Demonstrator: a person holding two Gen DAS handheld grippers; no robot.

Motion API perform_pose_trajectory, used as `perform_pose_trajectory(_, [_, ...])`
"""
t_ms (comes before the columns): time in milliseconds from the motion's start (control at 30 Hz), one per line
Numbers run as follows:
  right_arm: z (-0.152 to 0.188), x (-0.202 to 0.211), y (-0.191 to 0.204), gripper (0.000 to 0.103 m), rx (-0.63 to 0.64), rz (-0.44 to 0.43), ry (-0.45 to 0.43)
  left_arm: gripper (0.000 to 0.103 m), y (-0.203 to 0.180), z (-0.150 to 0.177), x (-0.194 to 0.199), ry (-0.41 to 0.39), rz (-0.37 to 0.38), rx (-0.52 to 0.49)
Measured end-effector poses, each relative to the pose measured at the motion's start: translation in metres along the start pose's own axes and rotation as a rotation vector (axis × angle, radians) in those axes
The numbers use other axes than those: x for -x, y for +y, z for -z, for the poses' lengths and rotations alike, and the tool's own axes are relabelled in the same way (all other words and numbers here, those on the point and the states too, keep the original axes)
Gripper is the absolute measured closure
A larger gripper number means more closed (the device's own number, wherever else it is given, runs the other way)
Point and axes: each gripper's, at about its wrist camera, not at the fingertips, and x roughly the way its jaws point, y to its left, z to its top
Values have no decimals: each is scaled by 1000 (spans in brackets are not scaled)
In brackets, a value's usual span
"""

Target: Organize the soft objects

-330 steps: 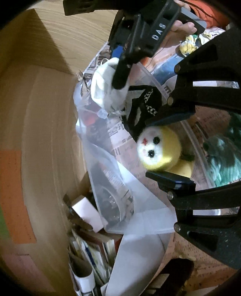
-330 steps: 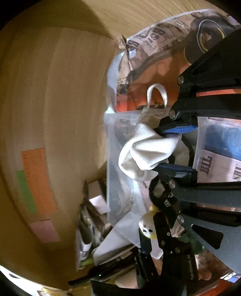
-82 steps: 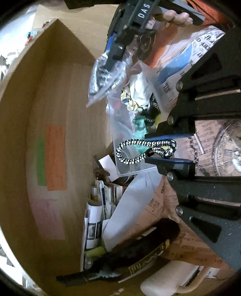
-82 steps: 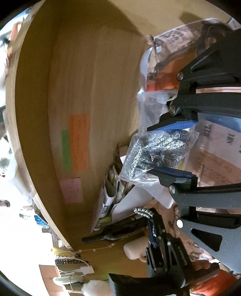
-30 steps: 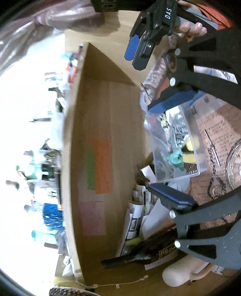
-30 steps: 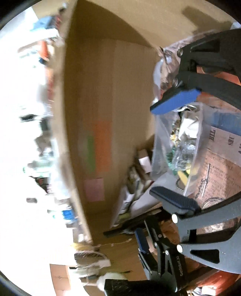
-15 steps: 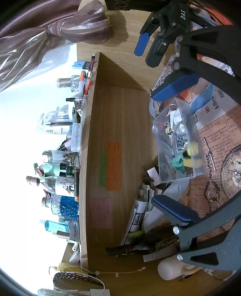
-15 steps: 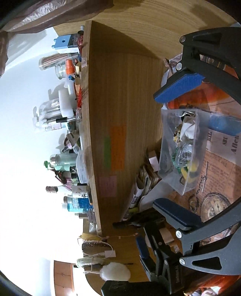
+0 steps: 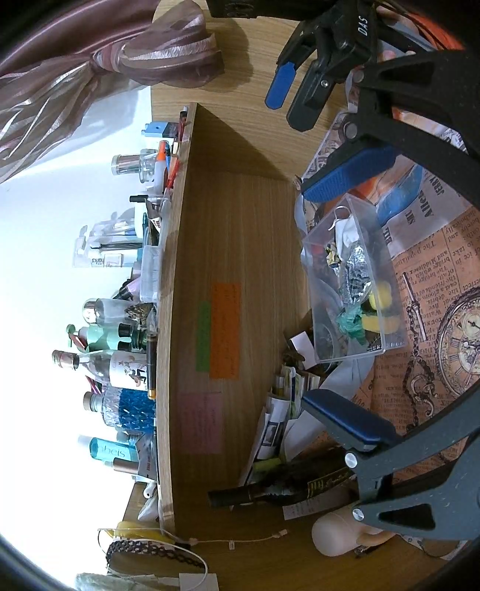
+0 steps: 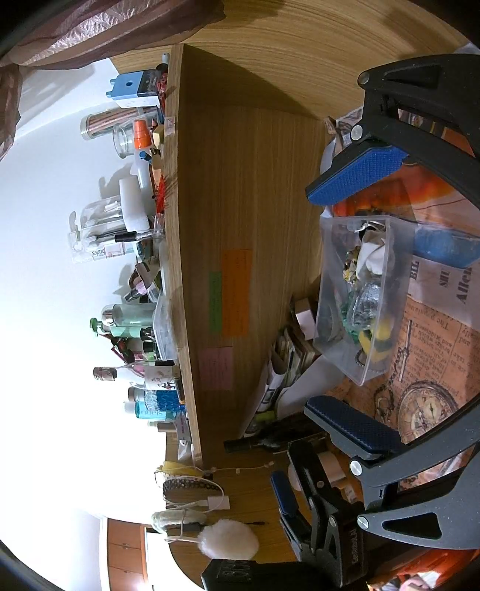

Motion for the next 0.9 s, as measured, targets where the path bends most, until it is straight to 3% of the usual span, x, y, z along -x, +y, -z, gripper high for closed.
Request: perform_pose_trajectory(900, [-1, 0, 6, 0, 13, -16, -2, 0, 0, 1, -1, 6, 3, -3])
